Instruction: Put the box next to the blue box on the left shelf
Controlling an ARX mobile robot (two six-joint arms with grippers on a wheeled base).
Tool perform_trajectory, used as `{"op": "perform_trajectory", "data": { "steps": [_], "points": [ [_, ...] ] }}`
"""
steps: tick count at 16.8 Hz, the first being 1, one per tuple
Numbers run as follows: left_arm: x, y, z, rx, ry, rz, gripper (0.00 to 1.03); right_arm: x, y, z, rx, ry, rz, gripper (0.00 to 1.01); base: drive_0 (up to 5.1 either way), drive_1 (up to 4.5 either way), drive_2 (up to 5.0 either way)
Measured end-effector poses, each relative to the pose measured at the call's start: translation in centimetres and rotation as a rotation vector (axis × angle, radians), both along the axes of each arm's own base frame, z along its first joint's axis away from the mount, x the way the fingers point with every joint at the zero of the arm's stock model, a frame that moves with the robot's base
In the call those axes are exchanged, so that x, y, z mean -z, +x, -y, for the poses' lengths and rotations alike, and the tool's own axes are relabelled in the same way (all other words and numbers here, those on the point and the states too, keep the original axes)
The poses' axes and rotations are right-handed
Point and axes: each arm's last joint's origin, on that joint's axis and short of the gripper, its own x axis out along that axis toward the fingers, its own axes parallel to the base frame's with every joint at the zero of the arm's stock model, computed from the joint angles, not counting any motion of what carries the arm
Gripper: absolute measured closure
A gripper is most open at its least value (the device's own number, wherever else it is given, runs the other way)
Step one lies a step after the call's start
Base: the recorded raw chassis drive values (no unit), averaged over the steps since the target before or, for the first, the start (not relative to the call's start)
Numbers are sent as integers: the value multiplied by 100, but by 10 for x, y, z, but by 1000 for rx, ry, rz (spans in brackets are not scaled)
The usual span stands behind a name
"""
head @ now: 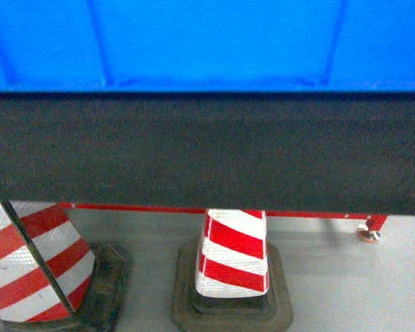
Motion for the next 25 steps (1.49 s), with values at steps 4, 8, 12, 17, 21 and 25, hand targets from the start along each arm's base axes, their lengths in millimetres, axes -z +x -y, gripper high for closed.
{"op": "perform_trajectory", "data": {
  "steps": [4,8,12,17,21,25],
  "points": [
    [0,0,0,0,0,0,5,0,0,0,0,-1,1,3,0,0,0],
    [0,0,0,0,0,0,5,0,0,0,-1,0,0,3,0,0,0],
    [0,0,0,0,0,1,5,0,0,0,0,0,1,3,0,0,0],
    [0,0,0,-3,0,0,5,0,0,0,0,-1,-2,3,0,0,0],
    [0,0,0,-1,0,0,5,0,0,0,-1,-1,0,3,0,0,0],
    [0,0,0,-1,0,0,5,0,0,0,-1,-1,0,3,0,0,0]
  ]
}}
